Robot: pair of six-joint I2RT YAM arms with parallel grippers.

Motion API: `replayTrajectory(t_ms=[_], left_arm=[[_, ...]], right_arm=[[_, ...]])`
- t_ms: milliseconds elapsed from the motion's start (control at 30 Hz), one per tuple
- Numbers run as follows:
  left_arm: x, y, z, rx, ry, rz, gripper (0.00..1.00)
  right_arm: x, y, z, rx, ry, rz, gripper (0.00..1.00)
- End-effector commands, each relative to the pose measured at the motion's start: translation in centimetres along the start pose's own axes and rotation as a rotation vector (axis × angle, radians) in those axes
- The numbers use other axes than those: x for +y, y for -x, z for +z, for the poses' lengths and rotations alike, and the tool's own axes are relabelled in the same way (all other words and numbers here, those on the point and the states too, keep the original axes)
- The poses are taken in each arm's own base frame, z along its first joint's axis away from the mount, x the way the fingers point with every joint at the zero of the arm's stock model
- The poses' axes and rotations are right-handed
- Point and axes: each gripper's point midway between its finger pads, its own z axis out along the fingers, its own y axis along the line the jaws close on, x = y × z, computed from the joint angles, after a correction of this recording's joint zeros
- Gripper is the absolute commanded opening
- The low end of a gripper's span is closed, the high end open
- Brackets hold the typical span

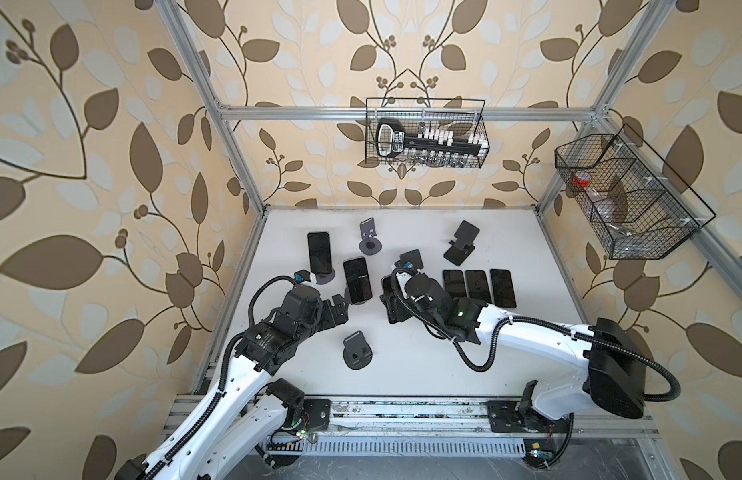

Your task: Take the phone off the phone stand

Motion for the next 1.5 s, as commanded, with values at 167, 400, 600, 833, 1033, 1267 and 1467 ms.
replayTrajectory(t_ms=[167,400,600,833,1033,1267,1467], left_arm=[[-1.9,2.3,-0.5,-0.074,-0.065,0.031,0.99],[-3.5,1.0,0.1,0.038,-0.122,0.133,0.99],[-3.8,0.3,0.1,0.038,-0.17,0.19,0.99],[-6.7,0.6,0.0,0.038,-0.304,0.295,0.98],[-9.2,0.3,0.5,0.075,-0.411,0.449,0.98],[-11.4,0.8,0.3,0.013,-0.523,0.601,0.99],[-12.8,0.0,0.3,-0.014,-0.634,0.702,0.99]], right_arm=[[-1.2,-2.0,-0.5,0.047,-0.019,0.031,0.64],[-2.3,-5.0,-1.0,0.144,-0.049,0.042,0.64],[-4.1,-7.1,-2.4,0.175,-0.096,0.082,0.64],[-6.0,-8.8,-3.5,0.24,-0.143,0.102,0.64],[-7.5,-10.3,-4.0,0.28,-0.155,0.12,0.64],[-8.8,-11.6,-4.3,0.321,-0.176,0.139,0.64],[-9.1,-12.4,-4.8,0.344,-0.185,0.168,0.64]])
